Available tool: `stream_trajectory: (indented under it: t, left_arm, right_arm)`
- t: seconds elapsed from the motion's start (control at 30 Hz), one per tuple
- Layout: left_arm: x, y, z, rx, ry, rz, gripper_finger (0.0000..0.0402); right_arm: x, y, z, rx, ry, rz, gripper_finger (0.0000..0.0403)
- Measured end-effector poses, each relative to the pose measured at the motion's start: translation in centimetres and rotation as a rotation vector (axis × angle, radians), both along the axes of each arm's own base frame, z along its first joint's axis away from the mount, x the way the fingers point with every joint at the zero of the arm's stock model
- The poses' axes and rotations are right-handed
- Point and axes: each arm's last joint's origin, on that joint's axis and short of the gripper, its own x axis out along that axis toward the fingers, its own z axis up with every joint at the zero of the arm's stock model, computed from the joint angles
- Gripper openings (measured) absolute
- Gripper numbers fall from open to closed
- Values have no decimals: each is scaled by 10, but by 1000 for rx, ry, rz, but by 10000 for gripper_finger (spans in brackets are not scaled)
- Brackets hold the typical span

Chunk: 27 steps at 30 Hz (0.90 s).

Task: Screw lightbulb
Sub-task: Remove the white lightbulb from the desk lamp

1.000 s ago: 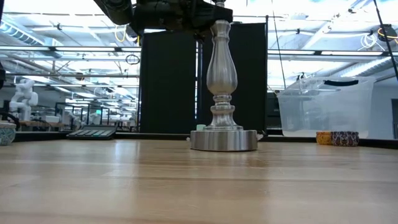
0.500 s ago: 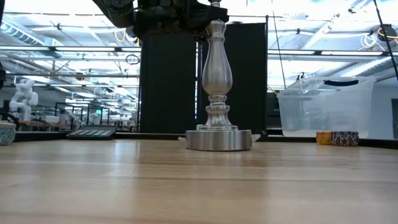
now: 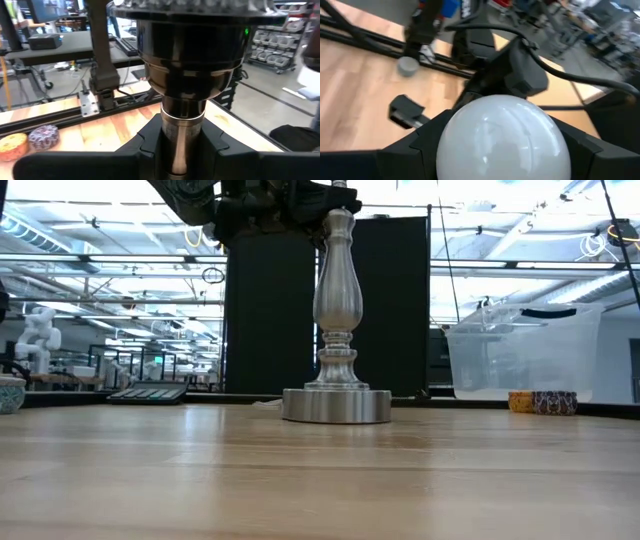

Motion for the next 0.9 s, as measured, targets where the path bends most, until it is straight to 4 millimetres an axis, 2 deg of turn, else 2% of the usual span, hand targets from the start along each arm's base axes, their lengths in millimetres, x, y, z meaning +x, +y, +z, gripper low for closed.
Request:
stream_trajectory:
  t: [0.27, 0.9]
  left_arm:
    - [-3, 5, 0, -20, -3, -68, 71]
    - [-12, 26, 1, -54, -14, -155, 71]
  right_arm:
    - [0, -28, 1, 83, 32, 160, 255]
    - [1, -75, 0, 133, 45, 453, 257]
